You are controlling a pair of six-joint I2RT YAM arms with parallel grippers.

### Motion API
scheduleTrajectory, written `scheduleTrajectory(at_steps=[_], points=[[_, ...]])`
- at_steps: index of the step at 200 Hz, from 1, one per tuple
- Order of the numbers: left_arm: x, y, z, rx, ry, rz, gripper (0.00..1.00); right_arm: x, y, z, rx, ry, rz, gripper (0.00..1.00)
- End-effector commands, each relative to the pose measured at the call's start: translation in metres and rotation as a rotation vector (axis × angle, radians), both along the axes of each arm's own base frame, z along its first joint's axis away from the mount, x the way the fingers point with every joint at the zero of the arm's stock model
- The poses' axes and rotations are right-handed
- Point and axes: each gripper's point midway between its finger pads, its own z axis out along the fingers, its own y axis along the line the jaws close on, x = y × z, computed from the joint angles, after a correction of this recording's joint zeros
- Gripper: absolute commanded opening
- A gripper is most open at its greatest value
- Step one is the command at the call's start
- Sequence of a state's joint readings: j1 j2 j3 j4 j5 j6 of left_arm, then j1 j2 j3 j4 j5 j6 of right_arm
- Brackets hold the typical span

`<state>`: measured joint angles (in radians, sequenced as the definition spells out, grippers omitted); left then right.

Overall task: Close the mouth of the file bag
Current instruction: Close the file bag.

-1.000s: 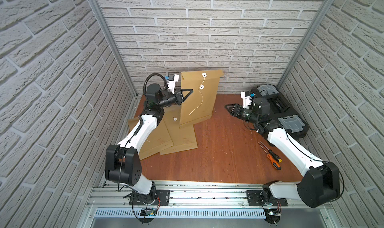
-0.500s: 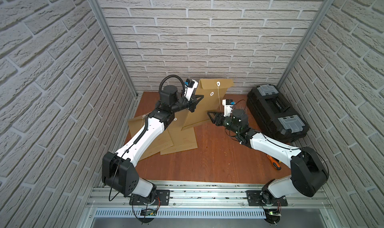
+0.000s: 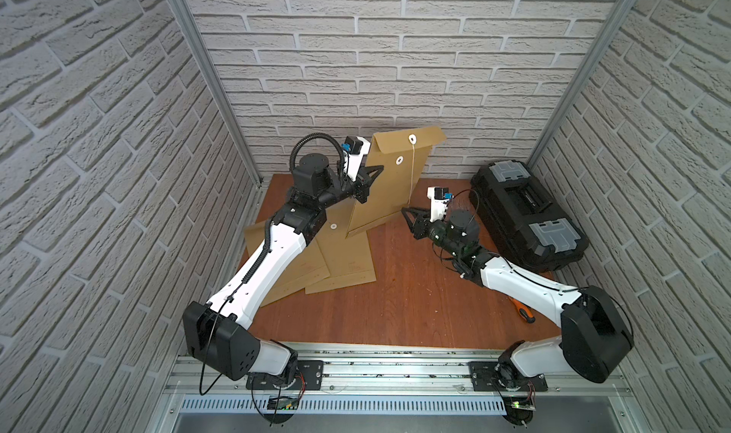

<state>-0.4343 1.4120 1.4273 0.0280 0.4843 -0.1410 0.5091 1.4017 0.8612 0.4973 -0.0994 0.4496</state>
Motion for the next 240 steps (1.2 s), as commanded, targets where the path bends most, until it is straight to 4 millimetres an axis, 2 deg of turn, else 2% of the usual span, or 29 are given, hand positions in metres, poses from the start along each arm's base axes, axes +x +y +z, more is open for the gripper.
scheduleTrajectory(at_steps=[1, 27, 68, 90, 168, 240], points=[[-0.008, 0.005, 0.034, -0.007, -0.111, 0.012, 0.00, -0.009, -0.011, 0.012, -0.070, -0.071, -0.030, 0.34], [-0.011, 0.006, 0.038, -0.011, -0.118, 0.009, 0.00, -0.009, -0.015, 0.012, -0.120, -0.084, -0.038, 0.36], [-0.018, 0.003, 0.045, -0.019, -0.123, -0.006, 0.00, -0.003, 0.002, 0.018, -0.098, -0.092, 0.029, 0.38], [-0.020, 0.002, 0.048, -0.021, -0.129, -0.010, 0.00, 0.002, 0.008, 0.015, -0.083, -0.086, 0.039, 0.38], [-0.030, -0.002, 0.054, -0.022, -0.134, -0.033, 0.00, 0.023, 0.006, 0.011, -0.152, -0.118, -0.019, 0.32], [-0.031, -0.001, 0.055, -0.004, -0.144, -0.022, 0.00, 0.020, -0.001, 0.002, -0.185, -0.099, -0.045, 0.26]])
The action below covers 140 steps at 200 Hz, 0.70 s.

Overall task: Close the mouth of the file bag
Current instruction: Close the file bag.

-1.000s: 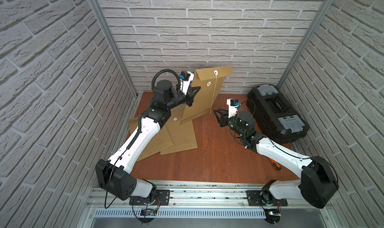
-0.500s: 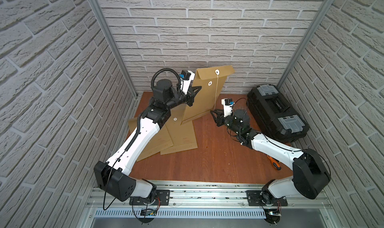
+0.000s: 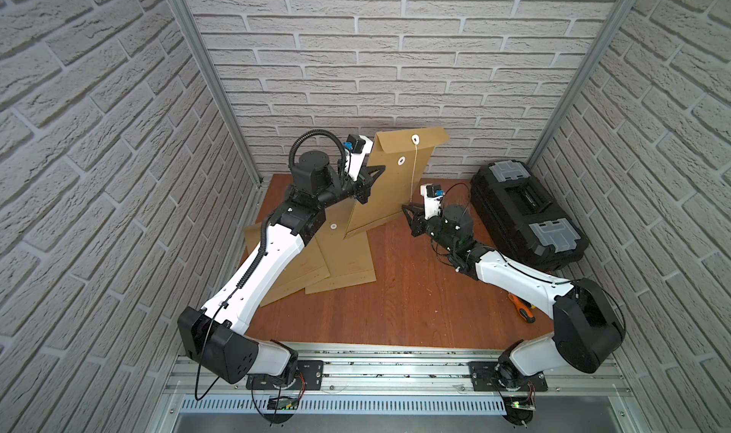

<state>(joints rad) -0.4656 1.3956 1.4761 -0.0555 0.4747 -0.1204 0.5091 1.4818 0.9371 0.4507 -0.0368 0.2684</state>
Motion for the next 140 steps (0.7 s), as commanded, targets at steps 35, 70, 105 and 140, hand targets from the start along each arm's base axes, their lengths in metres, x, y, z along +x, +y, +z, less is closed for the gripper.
scheduleTrajectory(at_steps=[35, 70, 105, 140], points=[[-0.015, 0.007, 0.043, -0.017, -0.149, 0.008, 0.00, -0.015, -0.011, 0.002, 0.002, -0.002, -0.024, 0.29], [-0.014, 0.004, 0.041, -0.017, -0.146, 0.001, 0.00, -0.016, -0.015, -0.003, -0.012, 0.013, -0.037, 0.38], [-0.017, 0.000, 0.040, -0.018, -0.139, -0.012, 0.00, -0.006, -0.008, 0.002, -0.016, 0.000, -0.030, 0.41], [-0.019, -0.002, 0.039, -0.020, -0.138, -0.018, 0.00, 0.004, -0.001, 0.008, -0.012, -0.018, -0.018, 0.40]])
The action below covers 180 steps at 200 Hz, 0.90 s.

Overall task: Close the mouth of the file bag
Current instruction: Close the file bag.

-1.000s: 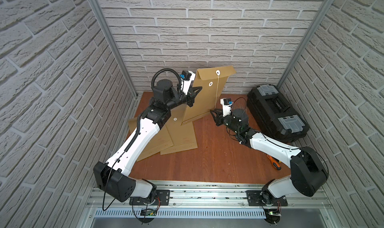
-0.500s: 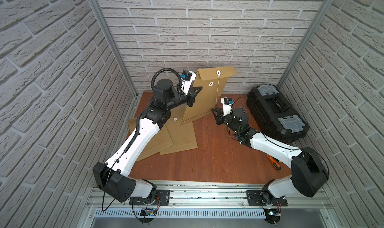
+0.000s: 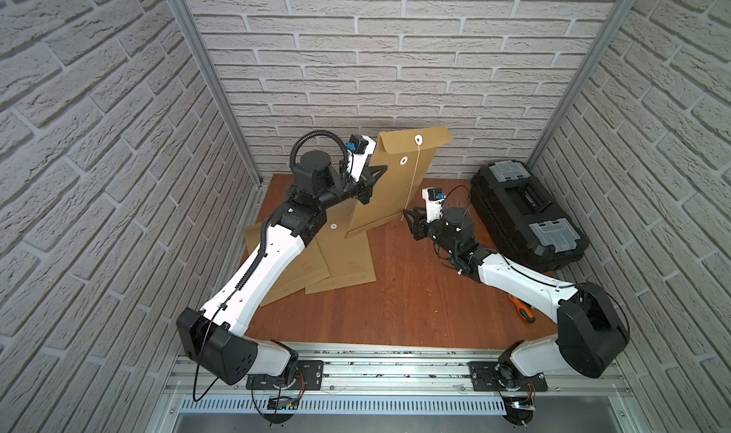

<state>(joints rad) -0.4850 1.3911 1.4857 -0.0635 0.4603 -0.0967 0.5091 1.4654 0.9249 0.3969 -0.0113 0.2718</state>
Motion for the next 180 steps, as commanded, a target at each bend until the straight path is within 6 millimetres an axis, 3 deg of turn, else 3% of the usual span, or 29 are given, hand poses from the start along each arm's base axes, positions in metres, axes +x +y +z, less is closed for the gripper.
scheduleTrajectory(at_steps=[1, 44, 144, 180], points=[[-0.014, 0.002, 0.035, -0.032, -0.113, -0.014, 0.00, 0.008, 0.007, 0.019, 0.013, -0.060, 0.008, 0.39], [-0.015, 0.002, 0.036, -0.037, -0.114, -0.013, 0.00, 0.011, 0.008, 0.017, 0.008, -0.065, 0.007, 0.28], [-0.015, 0.002, 0.034, -0.047, -0.102, -0.012, 0.00, 0.007, 0.019, 0.020, 0.035, -0.069, 0.067, 0.32], [-0.013, 0.002, 0.033, -0.052, -0.095, -0.001, 0.00, 0.009, 0.013, 0.019, 0.028, -0.066, 0.034, 0.13]])
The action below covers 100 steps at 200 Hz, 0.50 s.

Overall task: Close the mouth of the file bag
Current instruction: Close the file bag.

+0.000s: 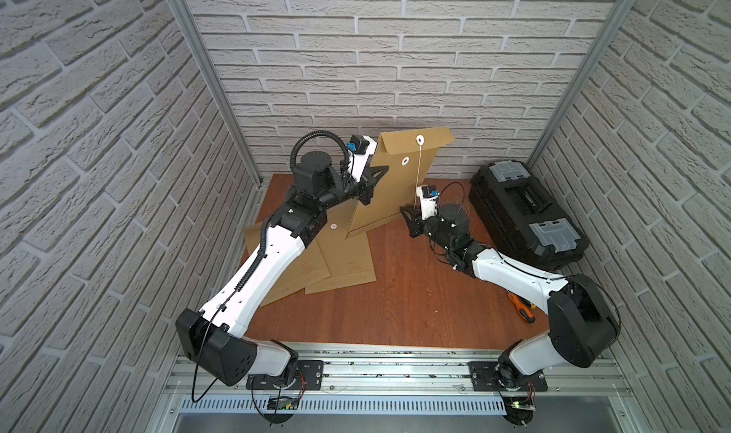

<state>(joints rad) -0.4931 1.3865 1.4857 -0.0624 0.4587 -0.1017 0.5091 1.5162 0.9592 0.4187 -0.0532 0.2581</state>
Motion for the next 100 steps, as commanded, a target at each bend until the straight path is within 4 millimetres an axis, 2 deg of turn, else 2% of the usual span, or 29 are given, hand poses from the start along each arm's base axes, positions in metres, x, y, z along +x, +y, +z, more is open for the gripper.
scheduleTrajectory(at_steps=[1, 22, 49, 65, 100], points=[[-0.010, 0.005, 0.032, -0.047, -0.094, 0.006, 0.00, 0.001, 0.001, 0.020, 0.030, -0.060, -0.011, 0.13], [-0.004, 0.007, 0.031, -0.054, -0.073, 0.031, 0.00, -0.003, 0.000, 0.019, 0.012, -0.064, -0.019, 0.07], [0.004, 0.006, 0.025, -0.058, -0.023, 0.048, 0.00, -0.016, 0.007, 0.021, -0.119, -0.114, -0.046, 0.03], [0.010, 0.006, 0.018, -0.064, 0.022, 0.056, 0.00, -0.026, 0.020, 0.026, -0.234, -0.165, -0.042, 0.03], [0.017, 0.003, 0.004, -0.081, 0.118, 0.002, 0.00, -0.050, 0.064, 0.031, -0.469, -0.270, 0.039, 0.03]])
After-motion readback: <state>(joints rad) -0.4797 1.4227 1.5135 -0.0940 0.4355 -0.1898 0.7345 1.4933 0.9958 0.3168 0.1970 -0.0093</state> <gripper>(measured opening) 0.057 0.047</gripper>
